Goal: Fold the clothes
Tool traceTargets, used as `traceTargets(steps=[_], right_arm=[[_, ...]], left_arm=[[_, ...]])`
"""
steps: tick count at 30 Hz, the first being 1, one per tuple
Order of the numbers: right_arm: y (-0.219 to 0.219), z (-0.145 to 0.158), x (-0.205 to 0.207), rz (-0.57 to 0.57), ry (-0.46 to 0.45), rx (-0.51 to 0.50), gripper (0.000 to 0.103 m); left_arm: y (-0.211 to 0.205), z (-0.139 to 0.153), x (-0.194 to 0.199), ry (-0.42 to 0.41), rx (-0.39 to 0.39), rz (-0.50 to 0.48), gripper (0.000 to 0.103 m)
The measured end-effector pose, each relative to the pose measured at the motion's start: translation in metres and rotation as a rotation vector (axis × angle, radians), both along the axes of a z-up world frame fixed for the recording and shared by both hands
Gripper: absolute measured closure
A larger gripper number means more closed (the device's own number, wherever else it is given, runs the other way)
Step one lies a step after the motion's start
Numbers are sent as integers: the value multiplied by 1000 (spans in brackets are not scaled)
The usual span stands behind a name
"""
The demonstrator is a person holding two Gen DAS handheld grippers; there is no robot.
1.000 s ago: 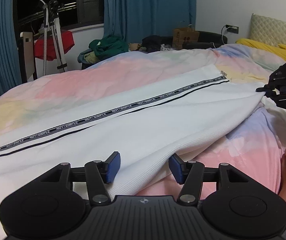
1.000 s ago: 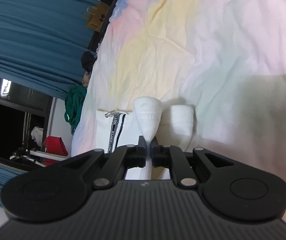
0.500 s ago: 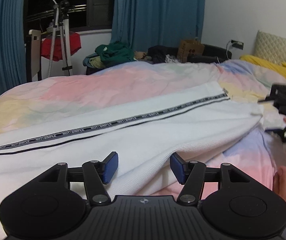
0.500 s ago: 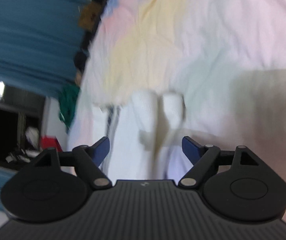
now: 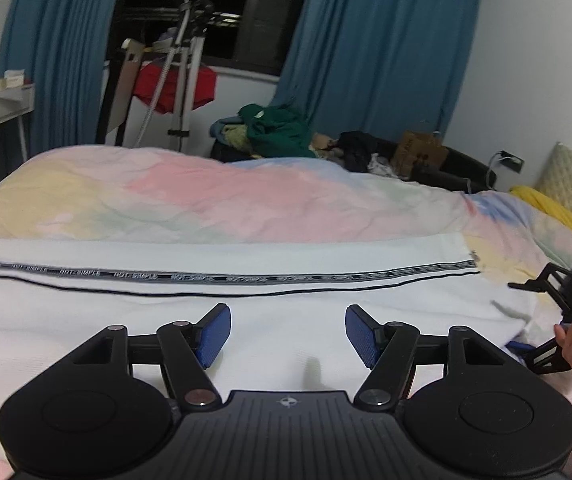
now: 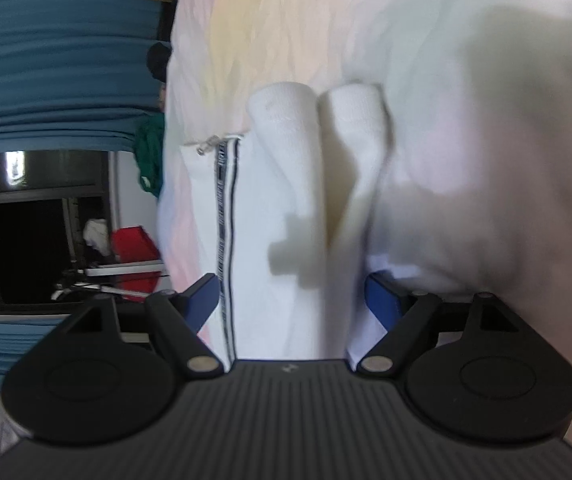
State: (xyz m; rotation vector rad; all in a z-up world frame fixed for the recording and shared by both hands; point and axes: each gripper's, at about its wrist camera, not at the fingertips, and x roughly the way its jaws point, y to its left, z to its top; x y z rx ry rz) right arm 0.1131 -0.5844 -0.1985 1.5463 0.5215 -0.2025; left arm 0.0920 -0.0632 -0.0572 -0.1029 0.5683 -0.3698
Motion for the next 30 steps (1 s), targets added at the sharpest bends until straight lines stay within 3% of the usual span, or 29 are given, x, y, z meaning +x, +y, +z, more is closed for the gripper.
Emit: traceTargets(steps=[8,11,15,17,18,19,22,30], right_arm=[[2,18,33,-18,-194,-195,20],[10,17,49,36,-136,-301,21],[12,16,58,64,-54,-368,34],[10,18,58,56,-27,-388,59],[10,20,58,52,-13,-398,77],[9,21,58,48,1,-409,82],[7,26,56,31,21,-433,89],[9,70,35,-79,-92,-569,91]], left_arm=[[4,-10,14,36,8,62,37],[11,-8,19,42,5,94,37],[28,-1,25,33,3,174,37],[35,2,28,25,18,217,37],[38,2,30,25,22,236,37],[42,3,32,29,22,249,37],[51,5,37,35,23,287,37],[59,16,36,9,87,329,37]])
